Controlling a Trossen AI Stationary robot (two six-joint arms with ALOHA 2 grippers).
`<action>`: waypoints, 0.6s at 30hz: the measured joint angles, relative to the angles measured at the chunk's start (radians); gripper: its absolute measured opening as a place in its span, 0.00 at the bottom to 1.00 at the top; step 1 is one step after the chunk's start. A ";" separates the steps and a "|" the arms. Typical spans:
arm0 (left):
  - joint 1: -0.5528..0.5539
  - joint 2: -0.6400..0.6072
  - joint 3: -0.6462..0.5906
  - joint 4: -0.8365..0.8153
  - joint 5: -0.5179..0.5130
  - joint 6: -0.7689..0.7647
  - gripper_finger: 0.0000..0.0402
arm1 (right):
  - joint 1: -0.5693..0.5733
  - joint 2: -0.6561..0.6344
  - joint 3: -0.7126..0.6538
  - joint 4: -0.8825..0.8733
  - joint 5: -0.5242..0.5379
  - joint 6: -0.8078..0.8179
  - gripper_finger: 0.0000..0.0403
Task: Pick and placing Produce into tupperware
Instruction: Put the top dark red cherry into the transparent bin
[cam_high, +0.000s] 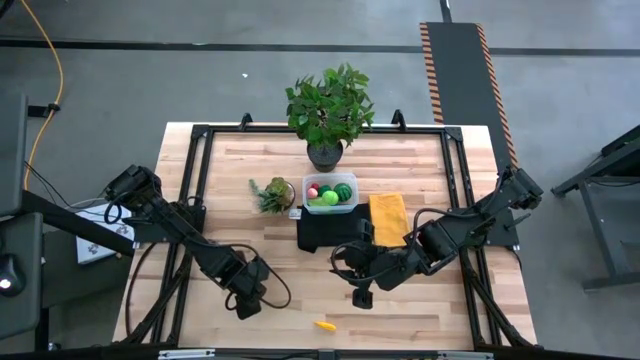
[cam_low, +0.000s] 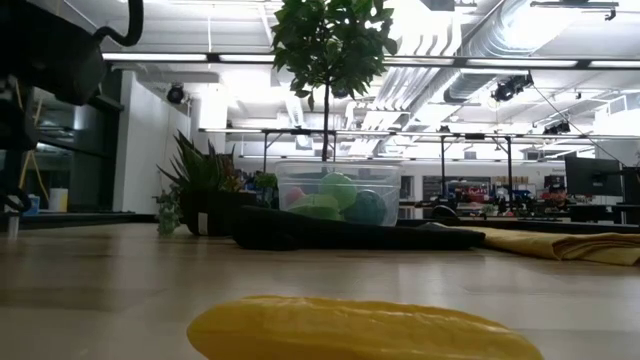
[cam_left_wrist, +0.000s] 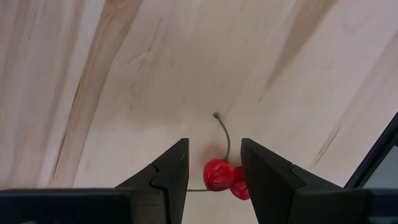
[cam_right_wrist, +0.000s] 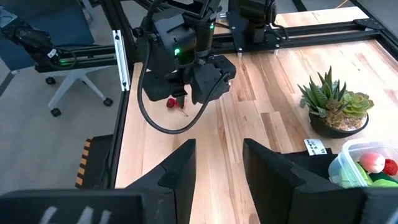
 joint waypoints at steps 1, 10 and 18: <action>0.000 0.000 0.000 0.000 -0.004 0.009 0.33 | 0.000 0.000 0.000 0.000 0.000 0.000 0.31; 0.015 0.000 0.000 -0.007 0.051 0.039 0.33 | -0.020 0.000 0.000 -0.007 0.000 0.002 0.31; 0.020 0.000 0.000 -0.035 0.155 0.037 0.33 | -0.022 0.000 0.000 -0.007 0.000 0.001 0.31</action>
